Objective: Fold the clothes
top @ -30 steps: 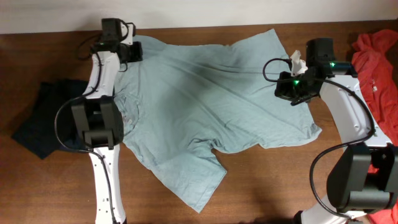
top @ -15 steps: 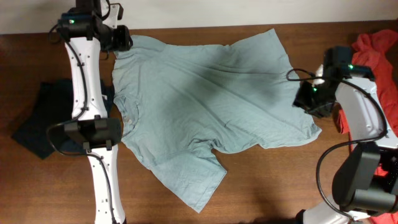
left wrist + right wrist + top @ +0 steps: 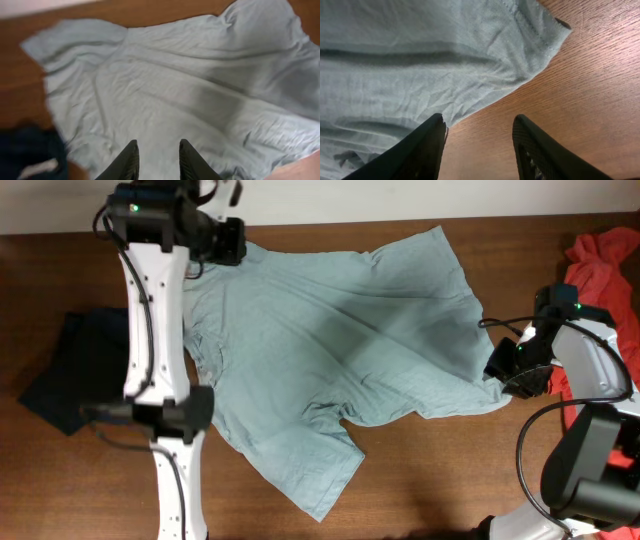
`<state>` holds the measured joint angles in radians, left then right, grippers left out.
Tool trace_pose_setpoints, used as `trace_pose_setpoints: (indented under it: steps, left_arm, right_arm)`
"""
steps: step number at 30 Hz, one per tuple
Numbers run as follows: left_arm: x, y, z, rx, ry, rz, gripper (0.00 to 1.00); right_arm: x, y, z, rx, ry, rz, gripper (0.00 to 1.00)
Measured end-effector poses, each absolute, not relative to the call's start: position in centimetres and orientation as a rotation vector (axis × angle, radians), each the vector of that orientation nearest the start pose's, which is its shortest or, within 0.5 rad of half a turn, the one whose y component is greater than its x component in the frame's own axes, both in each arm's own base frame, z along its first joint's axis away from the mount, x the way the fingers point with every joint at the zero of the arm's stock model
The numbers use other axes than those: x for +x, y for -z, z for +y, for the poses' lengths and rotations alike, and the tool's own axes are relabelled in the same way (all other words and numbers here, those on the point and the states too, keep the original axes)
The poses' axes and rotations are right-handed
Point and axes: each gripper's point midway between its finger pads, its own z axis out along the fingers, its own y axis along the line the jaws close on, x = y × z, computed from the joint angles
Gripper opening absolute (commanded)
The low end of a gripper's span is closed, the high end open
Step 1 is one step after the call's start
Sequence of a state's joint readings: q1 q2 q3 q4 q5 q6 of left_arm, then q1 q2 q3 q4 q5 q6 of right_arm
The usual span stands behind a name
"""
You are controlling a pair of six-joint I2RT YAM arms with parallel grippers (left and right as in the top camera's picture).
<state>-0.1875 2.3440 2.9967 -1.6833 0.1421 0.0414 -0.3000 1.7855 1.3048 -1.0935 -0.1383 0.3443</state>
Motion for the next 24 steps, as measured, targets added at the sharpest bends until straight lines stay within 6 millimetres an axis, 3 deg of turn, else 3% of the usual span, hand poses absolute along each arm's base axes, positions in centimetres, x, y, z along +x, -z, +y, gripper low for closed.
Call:
trace_pose_setpoints:
  steps: [4, 6, 8, 10, 13, 15, 19, 21, 24]
  left_arm:
    - [42.0, -32.6, -13.2, 0.432, 0.067, 2.565, 0.29]
    - [39.0, -32.8, -13.4, 0.458, 0.016, 2.599, 0.33]
    - [36.3, -31.3, -12.6, 0.457, -0.039, 2.681, 0.34]
    - [34.3, -28.3, -11.3, 0.435, -0.106, 2.803, 0.35]
    - [32.2, -22.0, -10.4, 0.421, -0.172, 3.007, 0.35]
    - [30.7, -17.0, -10.7, 0.427, -0.142, 3.138, 0.35]
    - [28.0, -9.3, -12.4, 0.424, 0.022, 3.277, 0.35]
    - [26.1, -6.4, -12.7, 0.407, 0.076, 3.334, 0.34]
    - [23.3, -3.9, -12.4, 0.343, 0.095, 3.422, 0.34]
  right_arm:
    - [31.3, -6.7, -7.2, 0.994, -0.218, 2.979, 0.47]
    - [31.3, -6.7, -7.2, 0.996, -0.217, 2.98, 0.47]
    - [31.3, -6.7, -7.2, 0.996, -0.218, 2.981, 0.47]
    - [31.3, -6.7, -7.2, 0.995, -0.217, 2.981, 0.47]
    - [31.4, -6.7, -7.2, 0.994, -0.217, 2.976, 0.47]
    - [31.5, -6.7, -7.3, 0.992, -0.217, 2.972, 0.48]
    - [31.7, -6.7, -7.3, 0.989, -0.217, 2.964, 0.48]
    - [31.7, -6.7, -7.3, 0.987, -0.217, 2.962, 0.48]
    - [31.8, -6.7, -7.3, 0.987, -0.217, 2.961, 0.48]
